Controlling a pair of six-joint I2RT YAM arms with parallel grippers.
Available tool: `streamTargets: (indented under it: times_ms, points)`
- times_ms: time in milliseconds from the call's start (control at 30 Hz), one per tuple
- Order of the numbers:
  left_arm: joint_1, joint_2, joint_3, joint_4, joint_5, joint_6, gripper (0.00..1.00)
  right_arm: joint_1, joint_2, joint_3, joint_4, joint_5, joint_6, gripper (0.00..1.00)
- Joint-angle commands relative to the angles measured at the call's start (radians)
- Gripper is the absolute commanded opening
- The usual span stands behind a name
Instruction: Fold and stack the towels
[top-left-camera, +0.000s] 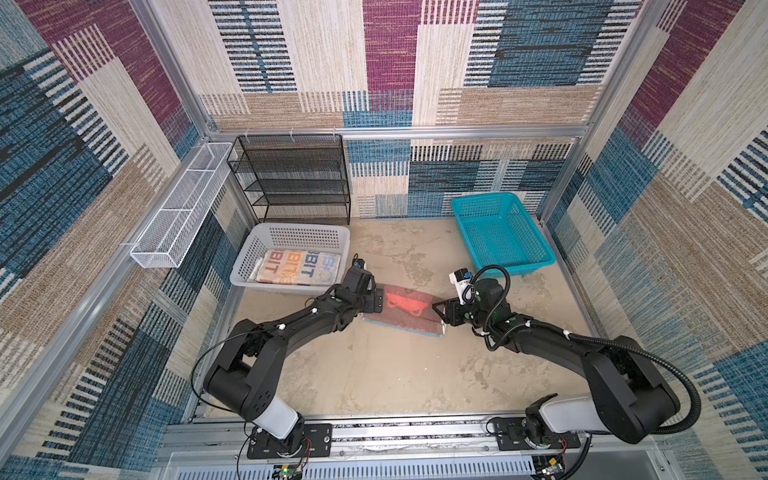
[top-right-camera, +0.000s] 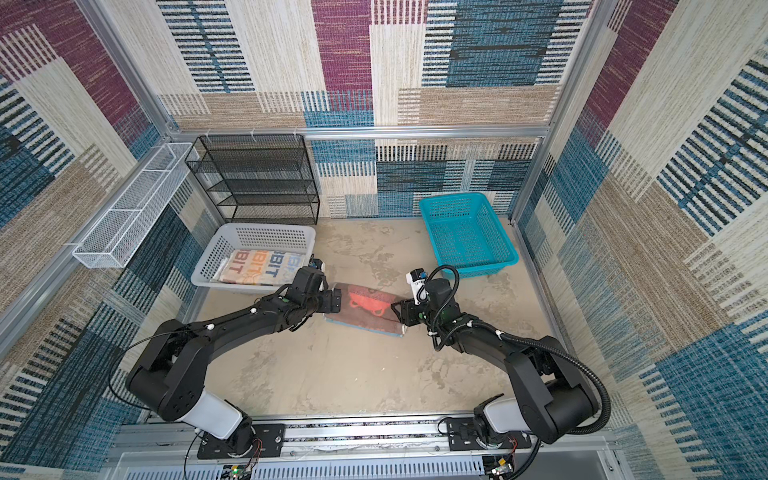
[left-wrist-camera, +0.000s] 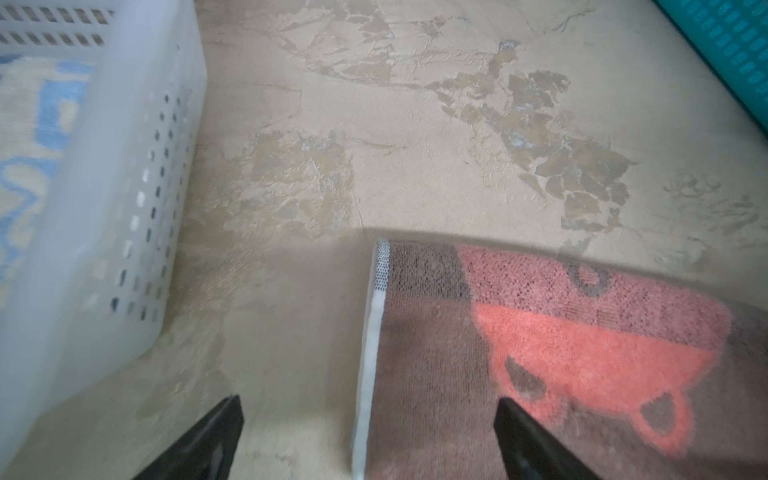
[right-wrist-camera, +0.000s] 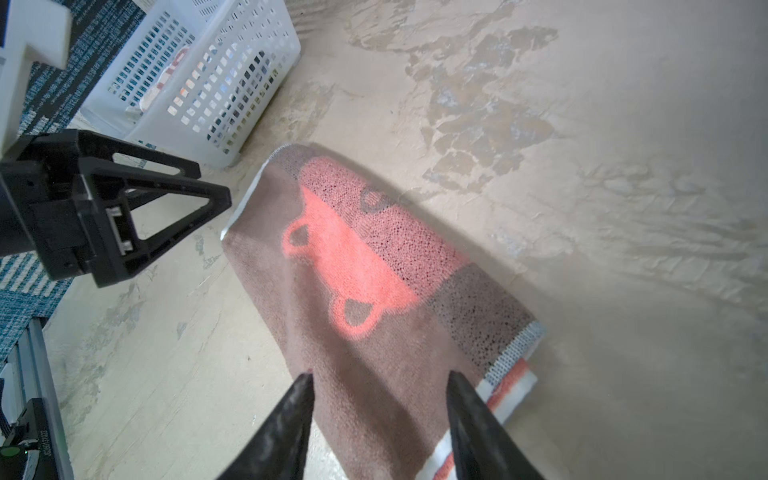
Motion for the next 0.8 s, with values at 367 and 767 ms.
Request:
streamTargets:
  times_ms: [367,767]
  points:
    - [0.021,0.141,0.089,-0.098,0.166,0.012,0.97,0.008,0.057,-0.043,-0.032,-0.074,0.067,0.46]
    - [0.025,0.148,0.091,-0.110,0.175,0.004,0.98,0.027,0.025,-0.080,-0.124,-0.163,0.007,0.19]
